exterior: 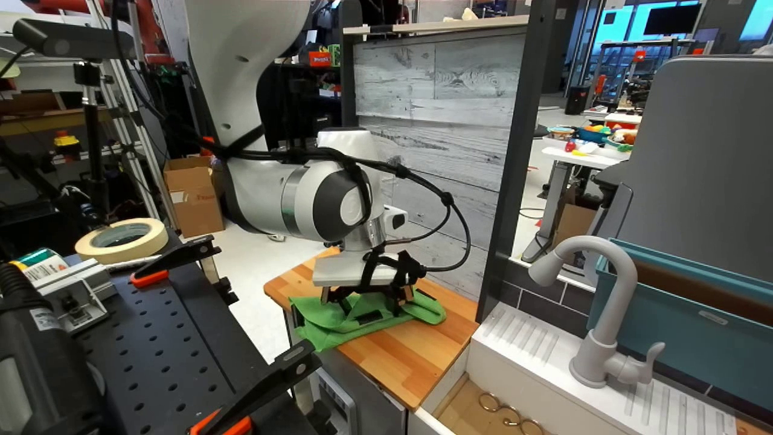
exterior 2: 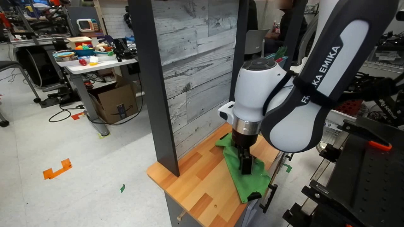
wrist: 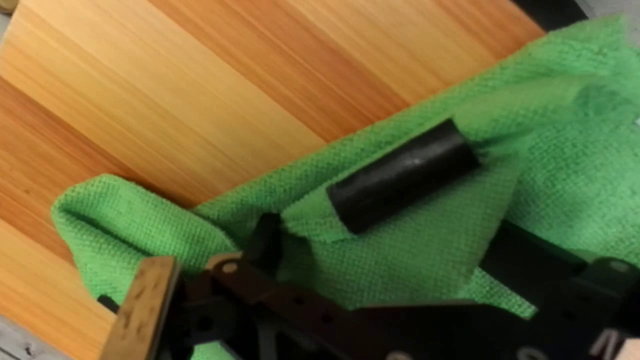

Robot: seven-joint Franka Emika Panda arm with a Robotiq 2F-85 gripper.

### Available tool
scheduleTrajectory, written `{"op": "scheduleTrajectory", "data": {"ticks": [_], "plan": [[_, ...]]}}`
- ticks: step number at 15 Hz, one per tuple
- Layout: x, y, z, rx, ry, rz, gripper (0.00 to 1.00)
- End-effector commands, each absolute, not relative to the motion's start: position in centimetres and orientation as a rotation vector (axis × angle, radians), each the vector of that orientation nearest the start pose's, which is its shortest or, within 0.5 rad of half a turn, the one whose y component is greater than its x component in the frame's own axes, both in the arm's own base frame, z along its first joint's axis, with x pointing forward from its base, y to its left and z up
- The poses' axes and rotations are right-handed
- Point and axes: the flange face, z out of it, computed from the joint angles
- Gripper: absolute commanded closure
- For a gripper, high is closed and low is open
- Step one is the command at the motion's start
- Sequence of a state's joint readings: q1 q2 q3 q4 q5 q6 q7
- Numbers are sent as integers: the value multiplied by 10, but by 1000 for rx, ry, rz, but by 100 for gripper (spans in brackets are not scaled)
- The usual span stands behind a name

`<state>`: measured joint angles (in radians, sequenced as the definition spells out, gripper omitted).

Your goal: Move the green towel to the left

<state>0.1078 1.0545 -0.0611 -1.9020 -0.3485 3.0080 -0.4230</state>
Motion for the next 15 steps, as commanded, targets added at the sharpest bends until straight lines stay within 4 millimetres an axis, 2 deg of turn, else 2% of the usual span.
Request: {"op": "scheduleTrajectory", "data": {"ticks": [1, 4, 12, 15], "plan": [[561, 61, -65, -2950, -1387, -19, 0], [566, 79, -68, -2920, -1422, -35, 0], [582, 162, -69, -2822, -1523, -32, 0], [587, 181, -69, -2813, -1535, -15, 0]]}}
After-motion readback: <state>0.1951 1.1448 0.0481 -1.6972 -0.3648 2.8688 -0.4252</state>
